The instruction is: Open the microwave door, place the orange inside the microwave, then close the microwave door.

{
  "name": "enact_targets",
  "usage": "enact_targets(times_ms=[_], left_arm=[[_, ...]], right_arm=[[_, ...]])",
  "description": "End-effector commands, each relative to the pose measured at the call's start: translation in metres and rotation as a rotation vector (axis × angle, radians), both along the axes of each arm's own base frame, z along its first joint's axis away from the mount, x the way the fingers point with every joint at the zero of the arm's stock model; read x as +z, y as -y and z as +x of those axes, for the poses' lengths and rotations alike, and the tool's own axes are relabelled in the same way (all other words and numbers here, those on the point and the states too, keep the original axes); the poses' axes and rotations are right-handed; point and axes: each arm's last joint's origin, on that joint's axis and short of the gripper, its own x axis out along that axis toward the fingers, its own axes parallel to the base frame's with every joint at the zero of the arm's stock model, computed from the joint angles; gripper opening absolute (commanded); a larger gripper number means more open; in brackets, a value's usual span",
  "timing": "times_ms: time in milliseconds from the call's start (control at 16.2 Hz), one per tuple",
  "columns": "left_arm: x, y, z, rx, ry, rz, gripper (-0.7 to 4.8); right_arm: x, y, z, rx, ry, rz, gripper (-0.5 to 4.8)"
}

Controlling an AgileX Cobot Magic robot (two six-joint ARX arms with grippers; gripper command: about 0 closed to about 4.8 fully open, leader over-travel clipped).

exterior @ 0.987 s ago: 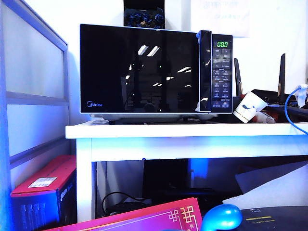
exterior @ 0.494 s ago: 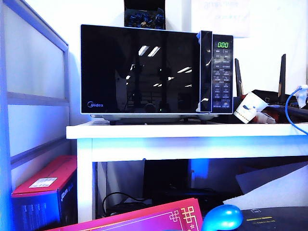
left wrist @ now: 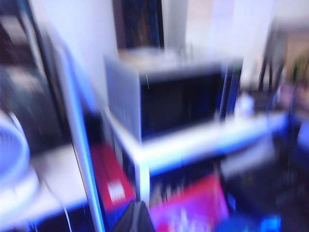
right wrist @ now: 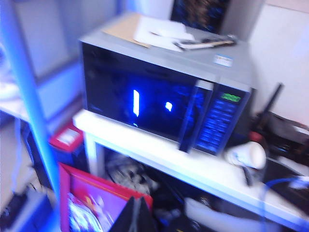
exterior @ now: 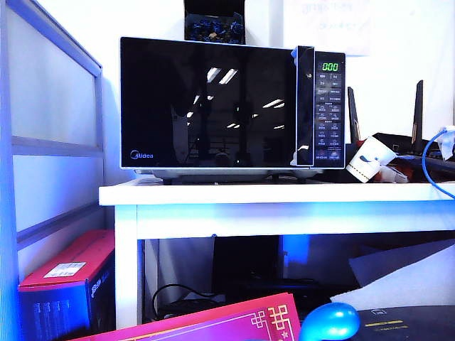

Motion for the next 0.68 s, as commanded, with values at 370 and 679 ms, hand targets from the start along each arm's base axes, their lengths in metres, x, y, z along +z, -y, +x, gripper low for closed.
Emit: enact_targets(times_ms=[370,679], left_arm=[[-0.091,0.078,0.127,-0.14,-0.034,-0.025,-0.06],[-0.164,0.117,0.194,-0.169,0.001,-0.096,-0.06]], right_arm=[[-0.126,-0.008,0.015,0.05,0.263,0.138,-0.01],[-0.212,-0.017,0.036,0.047,0.216,0.125,-0.01]])
